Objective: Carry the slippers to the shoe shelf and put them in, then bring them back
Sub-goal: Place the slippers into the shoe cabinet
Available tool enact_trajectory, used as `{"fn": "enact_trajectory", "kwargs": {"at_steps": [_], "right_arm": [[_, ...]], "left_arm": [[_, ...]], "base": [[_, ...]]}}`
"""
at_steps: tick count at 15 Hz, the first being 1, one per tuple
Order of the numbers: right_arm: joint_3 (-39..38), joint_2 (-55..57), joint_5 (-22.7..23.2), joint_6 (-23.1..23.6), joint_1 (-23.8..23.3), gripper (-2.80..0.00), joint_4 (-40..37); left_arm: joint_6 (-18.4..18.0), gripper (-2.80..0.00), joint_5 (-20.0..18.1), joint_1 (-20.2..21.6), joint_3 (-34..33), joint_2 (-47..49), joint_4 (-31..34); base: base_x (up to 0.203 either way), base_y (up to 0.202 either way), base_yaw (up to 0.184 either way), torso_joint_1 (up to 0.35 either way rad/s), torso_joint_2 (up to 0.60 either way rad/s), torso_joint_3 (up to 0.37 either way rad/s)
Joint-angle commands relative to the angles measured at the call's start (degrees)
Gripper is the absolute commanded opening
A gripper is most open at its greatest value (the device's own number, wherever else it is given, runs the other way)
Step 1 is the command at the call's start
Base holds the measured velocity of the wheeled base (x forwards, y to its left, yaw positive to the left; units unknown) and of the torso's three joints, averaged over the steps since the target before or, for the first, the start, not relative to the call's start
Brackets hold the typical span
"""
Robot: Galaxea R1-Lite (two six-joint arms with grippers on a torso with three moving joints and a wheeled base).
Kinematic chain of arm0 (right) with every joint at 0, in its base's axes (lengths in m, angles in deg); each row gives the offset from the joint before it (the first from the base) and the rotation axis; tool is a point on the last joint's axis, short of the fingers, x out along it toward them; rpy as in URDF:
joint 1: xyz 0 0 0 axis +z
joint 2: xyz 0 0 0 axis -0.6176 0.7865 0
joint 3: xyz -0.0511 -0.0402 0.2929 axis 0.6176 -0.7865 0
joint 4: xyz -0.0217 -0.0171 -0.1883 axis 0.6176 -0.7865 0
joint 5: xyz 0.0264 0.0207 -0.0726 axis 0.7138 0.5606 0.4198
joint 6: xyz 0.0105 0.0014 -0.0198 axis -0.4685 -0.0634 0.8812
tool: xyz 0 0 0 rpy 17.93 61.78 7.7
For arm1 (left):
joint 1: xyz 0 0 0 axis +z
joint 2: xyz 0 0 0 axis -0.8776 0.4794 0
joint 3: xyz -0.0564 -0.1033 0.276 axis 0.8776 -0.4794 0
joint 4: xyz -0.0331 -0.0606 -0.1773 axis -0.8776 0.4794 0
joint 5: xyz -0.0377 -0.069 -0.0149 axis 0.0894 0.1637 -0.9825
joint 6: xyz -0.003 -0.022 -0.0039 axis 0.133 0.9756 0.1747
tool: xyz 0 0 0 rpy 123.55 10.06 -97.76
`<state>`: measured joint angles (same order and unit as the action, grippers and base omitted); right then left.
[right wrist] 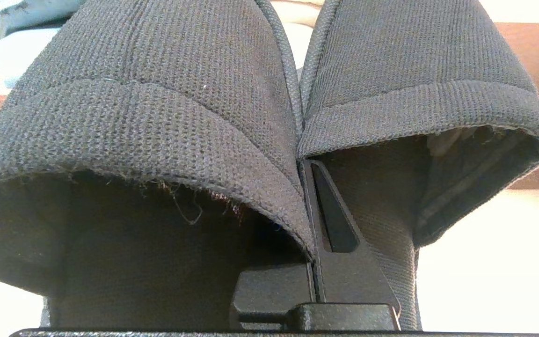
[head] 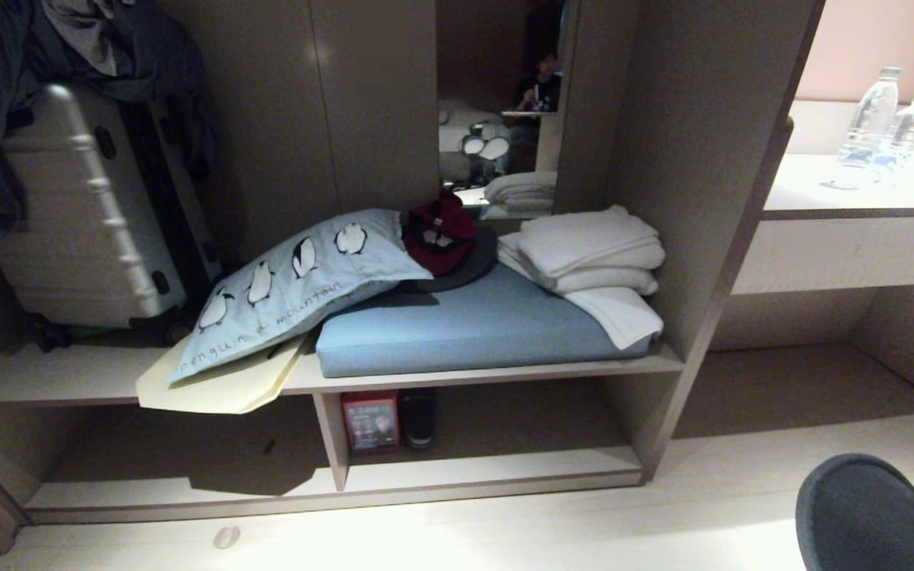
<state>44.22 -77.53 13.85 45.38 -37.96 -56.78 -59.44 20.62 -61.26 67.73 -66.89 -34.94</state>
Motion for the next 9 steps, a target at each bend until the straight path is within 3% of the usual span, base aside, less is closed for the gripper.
{"fn": "enact_trajectory", "kwargs": {"at_steps": [1, 9], "right_arm": [[0.0, 0.0, 0.0, 0.0, 0.0, -2.8, 0.0], [0.0, 0.0, 0.0, 0.0, 0.0, -2.8, 0.0]], "left_arm": [[0.0, -2.8, 0.0, 0.0, 0.0, 0.1, 0.0], [0.1, -2.8, 0.0, 0.0, 0.0, 0.0, 0.0]], "base": [[0.0, 0.0, 0.0, 0.0, 0.0, 0.0], [0.0, 0.0, 0.0, 0.0, 0.0, -0.168]]}}
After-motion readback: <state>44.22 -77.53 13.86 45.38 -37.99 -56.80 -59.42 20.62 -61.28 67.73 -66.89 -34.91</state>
